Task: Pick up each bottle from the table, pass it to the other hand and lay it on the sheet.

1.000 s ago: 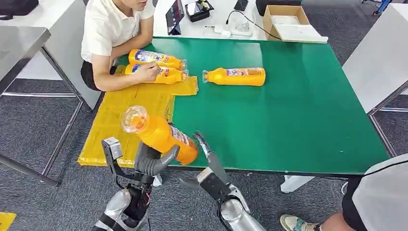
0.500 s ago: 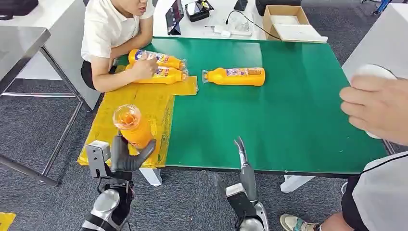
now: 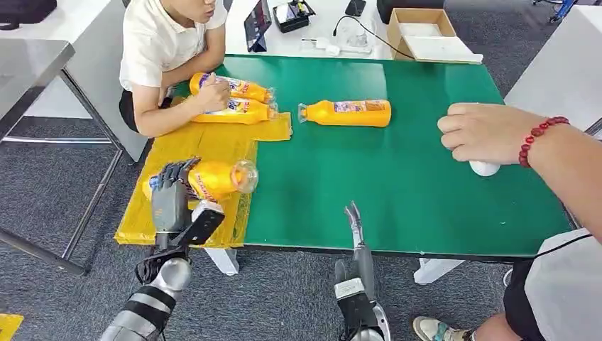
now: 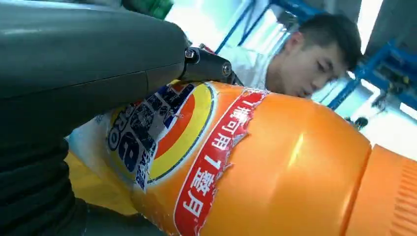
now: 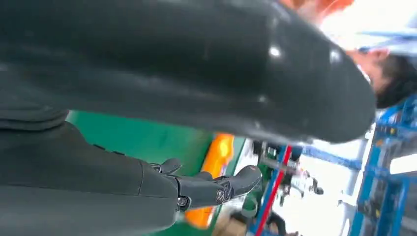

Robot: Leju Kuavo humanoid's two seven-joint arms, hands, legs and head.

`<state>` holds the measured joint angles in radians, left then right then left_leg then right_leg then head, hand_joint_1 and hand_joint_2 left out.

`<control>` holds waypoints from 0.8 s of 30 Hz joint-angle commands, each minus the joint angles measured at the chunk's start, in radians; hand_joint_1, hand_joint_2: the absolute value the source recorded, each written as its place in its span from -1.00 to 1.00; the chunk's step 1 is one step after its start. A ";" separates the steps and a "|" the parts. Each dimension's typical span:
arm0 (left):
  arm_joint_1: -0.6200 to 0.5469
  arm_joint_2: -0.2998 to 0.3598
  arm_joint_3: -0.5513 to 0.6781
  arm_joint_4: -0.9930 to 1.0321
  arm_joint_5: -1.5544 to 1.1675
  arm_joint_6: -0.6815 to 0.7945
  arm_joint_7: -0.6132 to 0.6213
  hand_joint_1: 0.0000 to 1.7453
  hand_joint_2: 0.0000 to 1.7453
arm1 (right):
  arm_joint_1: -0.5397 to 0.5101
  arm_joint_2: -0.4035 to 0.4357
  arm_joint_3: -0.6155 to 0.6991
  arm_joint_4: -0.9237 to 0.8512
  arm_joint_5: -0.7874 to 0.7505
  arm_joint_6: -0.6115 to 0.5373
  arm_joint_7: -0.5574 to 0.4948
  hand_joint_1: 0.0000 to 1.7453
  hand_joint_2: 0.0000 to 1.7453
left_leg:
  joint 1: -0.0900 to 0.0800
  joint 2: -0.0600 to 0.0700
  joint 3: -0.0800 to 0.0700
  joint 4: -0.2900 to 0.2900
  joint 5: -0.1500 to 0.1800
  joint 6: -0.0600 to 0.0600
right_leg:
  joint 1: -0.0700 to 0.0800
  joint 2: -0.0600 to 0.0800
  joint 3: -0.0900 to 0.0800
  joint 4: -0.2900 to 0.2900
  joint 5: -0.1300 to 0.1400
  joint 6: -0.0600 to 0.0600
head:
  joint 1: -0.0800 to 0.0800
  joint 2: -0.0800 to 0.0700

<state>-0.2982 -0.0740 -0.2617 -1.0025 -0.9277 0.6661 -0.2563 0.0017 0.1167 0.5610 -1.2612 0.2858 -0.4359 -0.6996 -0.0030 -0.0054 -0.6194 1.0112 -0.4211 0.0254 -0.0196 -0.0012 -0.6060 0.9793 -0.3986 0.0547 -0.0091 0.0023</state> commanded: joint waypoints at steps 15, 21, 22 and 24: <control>-0.399 -0.044 -0.182 0.700 -0.358 -0.377 0.355 1.00 1.00 | -0.085 0.020 0.107 0.094 -0.020 0.105 0.001 -1.00 -1.00 | 0.001 -0.002 0.003 0.000 -0.001 -0.002 | 0.002 -0.003 0.004 0.000 -0.002 -0.002 | 0.000 0.000; -0.400 -0.049 -0.166 0.706 -0.347 -0.443 0.370 1.00 1.00 | -0.088 0.023 0.105 0.104 -0.017 0.111 0.001 -1.00 -1.00 | 0.002 0.001 0.007 -0.001 -0.002 -0.002 | 0.002 0.001 0.008 -0.001 -0.001 -0.003 | 0.000 0.000; -0.403 -0.052 -0.166 0.711 -0.347 -0.459 0.370 0.84 1.00 | -0.089 0.026 0.103 0.112 -0.017 0.114 0.001 -1.00 -1.00 | 0.001 -0.001 0.005 0.000 -0.001 -0.001 | 0.001 0.000 0.005 0.000 -0.001 -0.002 | 0.000 0.000; -0.410 -0.060 -0.167 0.722 -0.347 -0.511 0.373 0.16 1.00 | -0.091 0.030 0.104 0.124 -0.016 0.112 0.001 -1.00 -1.00 | 0.001 0.000 0.006 -0.001 -0.001 -0.002 | 0.001 0.001 0.006 -0.001 -0.001 -0.002 | 0.000 0.000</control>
<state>-0.6665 -0.1114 -0.3979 -0.3990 -1.2821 0.2693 0.1045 -0.0485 0.1499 0.6512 -1.2264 0.2686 -0.3284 -0.6996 -0.0028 -0.0073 -0.6174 1.0112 -0.4204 0.0246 -0.0195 -0.0017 -0.6029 0.9797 -0.3987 0.0546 -0.0088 0.0023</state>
